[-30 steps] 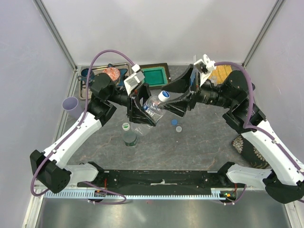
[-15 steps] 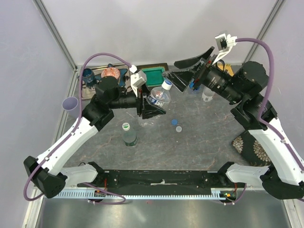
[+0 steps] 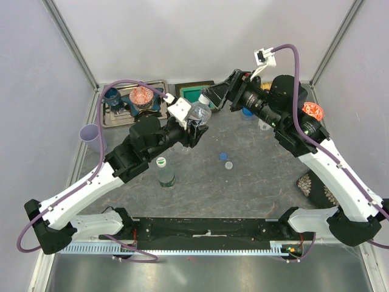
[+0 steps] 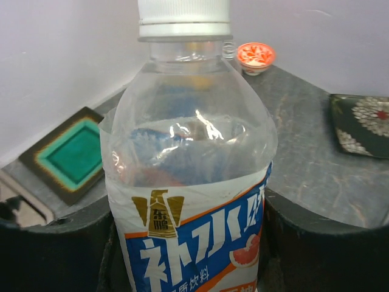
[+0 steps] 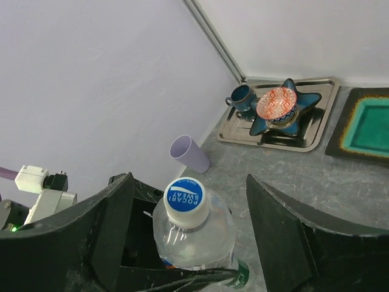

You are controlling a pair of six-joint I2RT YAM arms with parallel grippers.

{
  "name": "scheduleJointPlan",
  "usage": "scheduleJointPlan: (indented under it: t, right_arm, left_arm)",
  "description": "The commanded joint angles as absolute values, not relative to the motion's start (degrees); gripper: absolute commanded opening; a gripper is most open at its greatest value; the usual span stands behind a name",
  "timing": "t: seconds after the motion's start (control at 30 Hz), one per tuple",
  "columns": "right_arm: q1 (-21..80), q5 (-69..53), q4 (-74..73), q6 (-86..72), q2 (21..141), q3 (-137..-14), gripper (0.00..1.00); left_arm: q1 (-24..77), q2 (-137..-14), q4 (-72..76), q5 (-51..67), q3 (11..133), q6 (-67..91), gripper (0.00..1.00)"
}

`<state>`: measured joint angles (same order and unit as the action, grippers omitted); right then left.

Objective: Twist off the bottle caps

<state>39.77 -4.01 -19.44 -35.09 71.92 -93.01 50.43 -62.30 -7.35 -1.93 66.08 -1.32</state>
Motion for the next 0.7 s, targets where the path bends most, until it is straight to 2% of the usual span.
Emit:
scheduleJointPlan:
  t: [0.0, 0.13, 0.27, 0.6, 0.67]
  right_arm:
    - [40.8, -1.8, -17.8, -36.7, 72.5, -93.3, 0.79]
    - [41.2, -1.6, -17.8, -36.5, 73.9, -93.2, 0.72]
    - [41.6, -1.5, -17.5, -36.4, 75.0, -92.7, 0.61]
    - [41.6, -1.2, -16.7, -35.6, 75.1, -91.4, 0.48]
    - [41.7, -1.2, -16.4, -35.6, 75.0, -91.1, 0.39]
  left_arm:
    - [52.5, -62.7, -4.7, -14.1, 66.4, -6.5, 0.41]
    - [53.1, -63.1, -4.8, -14.5, 66.5, -6.8, 0.41]
    - [53.4, -63.3, -4.7, -14.6, 66.7, -7.0, 0.41]
    - [53.6, -63.2, -4.7, -14.6, 66.5, -7.6, 0.41]
    - [53.6, -63.2, -4.7, -14.5, 66.4, -7.6, 0.41]
